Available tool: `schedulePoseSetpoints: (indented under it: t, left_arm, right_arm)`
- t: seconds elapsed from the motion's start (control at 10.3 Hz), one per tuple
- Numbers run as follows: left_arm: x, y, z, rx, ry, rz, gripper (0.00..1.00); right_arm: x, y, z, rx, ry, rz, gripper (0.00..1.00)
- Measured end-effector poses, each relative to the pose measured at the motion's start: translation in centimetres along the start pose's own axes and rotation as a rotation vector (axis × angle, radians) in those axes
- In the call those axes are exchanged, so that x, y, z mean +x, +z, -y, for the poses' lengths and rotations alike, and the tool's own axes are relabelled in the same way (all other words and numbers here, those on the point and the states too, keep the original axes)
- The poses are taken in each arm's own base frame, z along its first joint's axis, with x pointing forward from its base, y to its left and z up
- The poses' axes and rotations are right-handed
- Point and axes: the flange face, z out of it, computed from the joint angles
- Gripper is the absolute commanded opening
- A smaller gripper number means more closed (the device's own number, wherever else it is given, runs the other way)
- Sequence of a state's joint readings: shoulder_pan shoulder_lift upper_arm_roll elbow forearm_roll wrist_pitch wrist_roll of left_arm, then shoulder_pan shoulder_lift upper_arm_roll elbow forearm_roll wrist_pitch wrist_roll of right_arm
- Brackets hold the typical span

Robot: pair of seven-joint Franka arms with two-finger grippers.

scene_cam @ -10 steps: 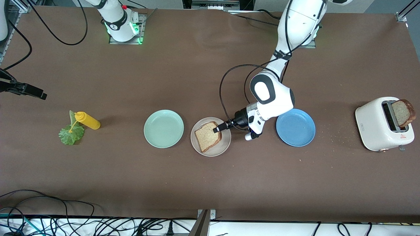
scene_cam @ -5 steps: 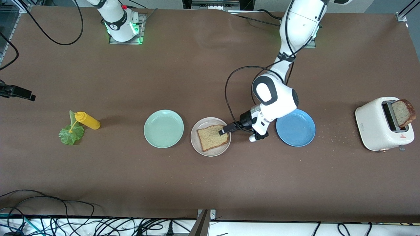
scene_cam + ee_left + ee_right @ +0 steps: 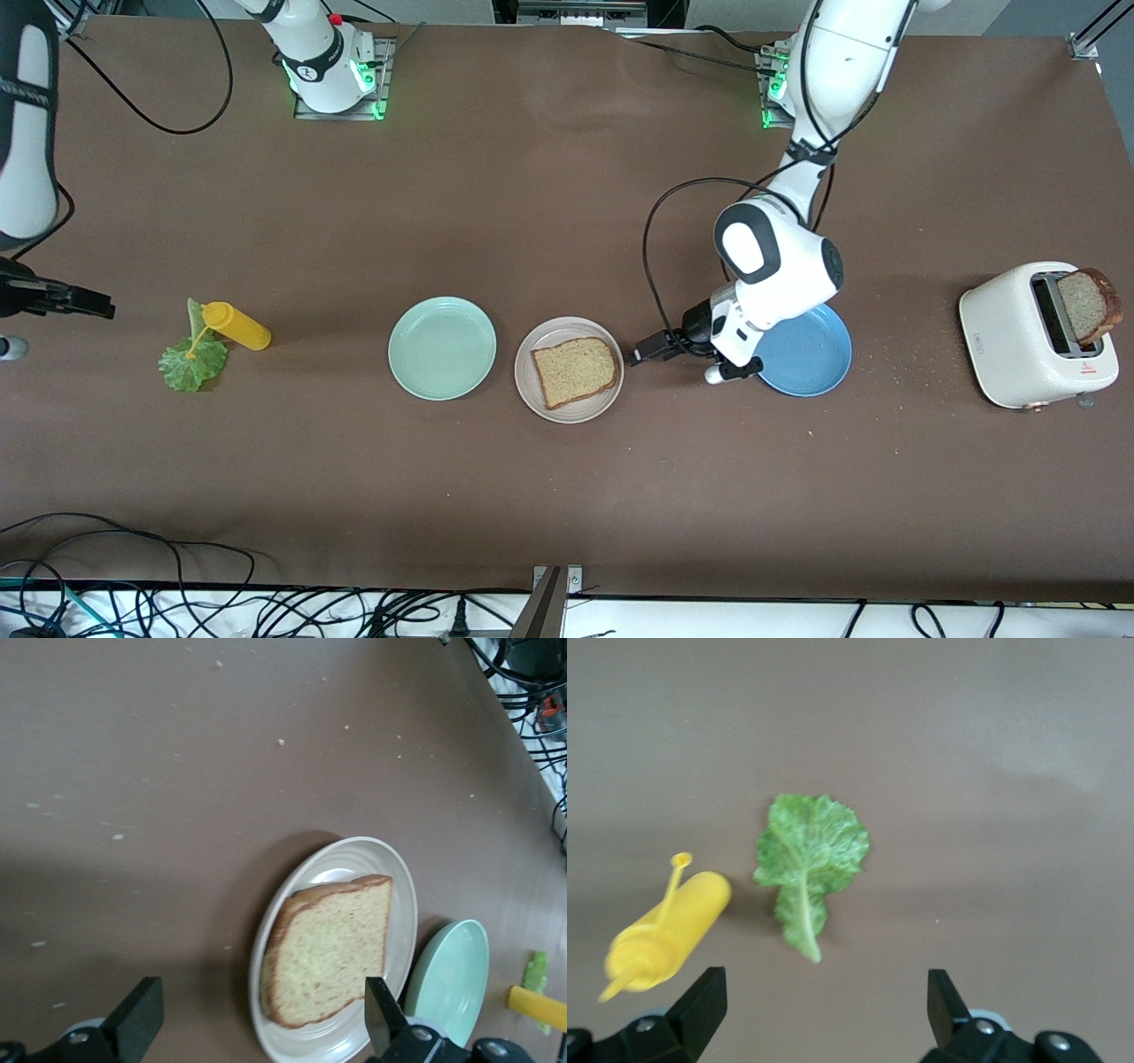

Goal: Make sandwich on beige plate with both arms
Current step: 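Release the bread with the left gripper while the right gripper reaches the lettuce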

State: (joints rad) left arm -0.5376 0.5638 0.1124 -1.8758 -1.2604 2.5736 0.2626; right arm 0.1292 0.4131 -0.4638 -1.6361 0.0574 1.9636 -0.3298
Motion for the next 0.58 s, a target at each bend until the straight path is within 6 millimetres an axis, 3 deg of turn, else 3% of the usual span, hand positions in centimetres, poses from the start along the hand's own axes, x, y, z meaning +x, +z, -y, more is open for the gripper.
schedulePoseSetpoints:
  t: [0.29, 0.58]
  left_arm:
    - [0.8, -6.5, 5.2, 0.119, 0.031, -0.031, 1.00]
    - [1.1, -12.4, 8.7, 0.215, 0.100, -0.043, 1.00]
  right_arm:
    - [1.3, 6.4, -0.9, 0.026, -0.042, 0.019, 1.00]
    - [1.7, 12.5, -1.2, 0.100, -0.047, 0.040, 1.00]
